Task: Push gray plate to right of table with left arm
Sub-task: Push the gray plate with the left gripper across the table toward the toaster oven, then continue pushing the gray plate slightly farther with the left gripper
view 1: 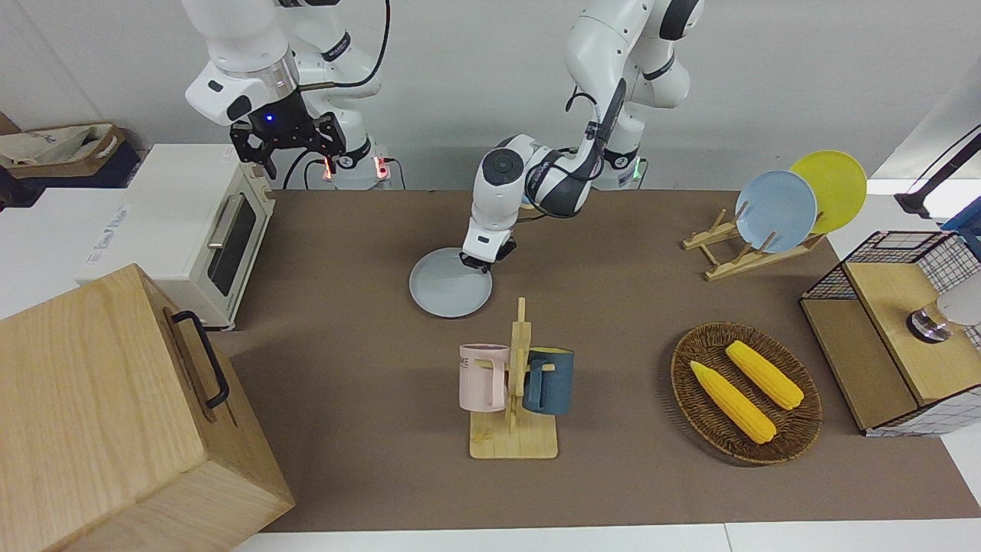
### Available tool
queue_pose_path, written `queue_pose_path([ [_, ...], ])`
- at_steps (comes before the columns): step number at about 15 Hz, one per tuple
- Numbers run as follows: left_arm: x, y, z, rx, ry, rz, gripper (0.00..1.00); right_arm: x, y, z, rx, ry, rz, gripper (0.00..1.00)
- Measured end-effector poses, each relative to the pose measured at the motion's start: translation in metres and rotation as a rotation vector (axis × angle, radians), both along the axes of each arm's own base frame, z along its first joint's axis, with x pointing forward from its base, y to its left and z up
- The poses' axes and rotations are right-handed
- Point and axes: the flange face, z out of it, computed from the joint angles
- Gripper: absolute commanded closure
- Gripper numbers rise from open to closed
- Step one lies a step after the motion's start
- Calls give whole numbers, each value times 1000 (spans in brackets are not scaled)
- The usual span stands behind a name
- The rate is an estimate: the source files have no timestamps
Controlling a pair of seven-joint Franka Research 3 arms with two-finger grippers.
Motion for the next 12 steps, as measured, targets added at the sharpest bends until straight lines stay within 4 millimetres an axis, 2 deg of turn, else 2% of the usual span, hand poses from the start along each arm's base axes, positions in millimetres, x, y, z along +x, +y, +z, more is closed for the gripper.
queue_pose_path([
  [7, -16, -37, -1, -10, -1, 15, 1000, 0, 0, 0, 0, 0, 0, 17],
  [12, -20, -57, -1, -21, -3, 23, 1000, 0, 0, 0, 0, 0, 0, 17],
])
